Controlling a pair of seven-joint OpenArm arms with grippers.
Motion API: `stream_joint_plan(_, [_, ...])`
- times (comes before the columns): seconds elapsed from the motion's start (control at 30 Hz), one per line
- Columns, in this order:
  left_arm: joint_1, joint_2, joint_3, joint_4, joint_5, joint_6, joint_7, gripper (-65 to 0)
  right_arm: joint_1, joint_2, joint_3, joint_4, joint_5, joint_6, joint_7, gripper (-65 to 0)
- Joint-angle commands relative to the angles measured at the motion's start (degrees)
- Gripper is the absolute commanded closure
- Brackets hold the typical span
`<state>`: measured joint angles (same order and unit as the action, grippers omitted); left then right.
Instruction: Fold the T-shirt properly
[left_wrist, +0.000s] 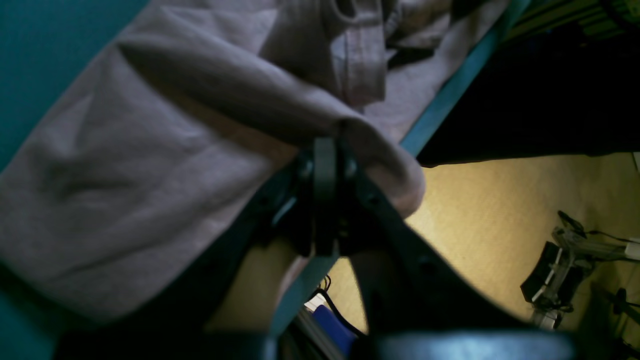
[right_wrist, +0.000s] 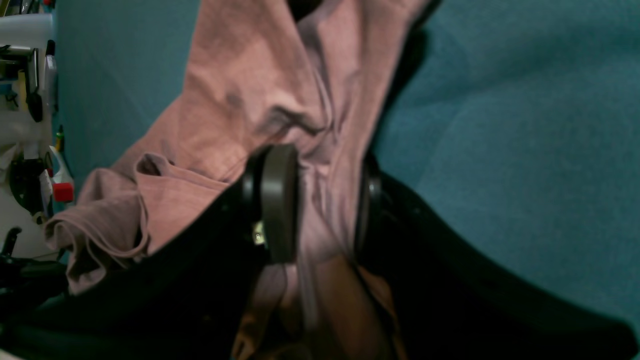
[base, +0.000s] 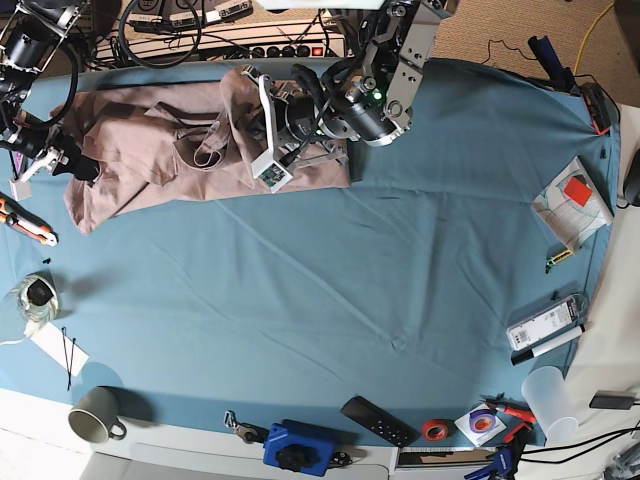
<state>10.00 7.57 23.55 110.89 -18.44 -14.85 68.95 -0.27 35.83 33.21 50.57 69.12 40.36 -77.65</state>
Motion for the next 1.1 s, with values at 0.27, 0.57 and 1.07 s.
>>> stream_joint_plan(0.27, [-0.35, 1.43, 0.28, 1.05, -0.85, -0.22, -1.92, 0.0, -3.41, 0.52, -0.22, 0.15, 0.33, -0.36, -2.35, -18.2])
stream_joint_plan(0.57, [-0.33, 1.43, 0.28, 1.05, -0.87, -0.22, -2.10, 0.0, -3.85, 0.50, -0.22, 0.15, 0.50, -0.36, -2.35, 0.0])
stream_joint_plan(1.07, [-0.28, 1.43, 0.28, 1.27, -3.21, -0.15, -0.26, 0.0, 1.44, 1.49, -0.11, 11.28, -11.85, -0.36, 6.21, 0.0])
